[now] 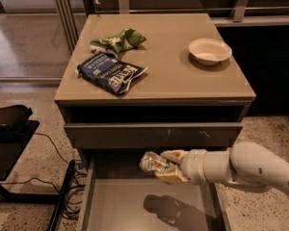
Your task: Place 7up can into middle drawer
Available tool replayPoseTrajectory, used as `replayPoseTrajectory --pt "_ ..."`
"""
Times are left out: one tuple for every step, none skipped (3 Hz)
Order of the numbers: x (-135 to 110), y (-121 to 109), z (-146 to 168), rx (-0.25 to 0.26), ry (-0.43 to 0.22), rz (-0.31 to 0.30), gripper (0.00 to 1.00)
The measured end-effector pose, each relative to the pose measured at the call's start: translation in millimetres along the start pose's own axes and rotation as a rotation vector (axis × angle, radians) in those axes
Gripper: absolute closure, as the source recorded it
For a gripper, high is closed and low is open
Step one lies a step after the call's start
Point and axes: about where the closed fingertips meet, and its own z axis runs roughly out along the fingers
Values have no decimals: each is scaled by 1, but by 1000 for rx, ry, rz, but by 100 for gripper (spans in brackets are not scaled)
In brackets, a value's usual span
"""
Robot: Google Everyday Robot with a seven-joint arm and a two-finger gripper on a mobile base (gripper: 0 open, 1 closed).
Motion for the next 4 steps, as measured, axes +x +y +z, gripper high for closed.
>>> replayPoseTrajectory --pt "60 12 17 -34 2 49 100" --pt "102 24 34 -63 9 63 100" --pt "129 25 48 -55 24 82 100" --pt "150 17 69 -36 50 98 100"
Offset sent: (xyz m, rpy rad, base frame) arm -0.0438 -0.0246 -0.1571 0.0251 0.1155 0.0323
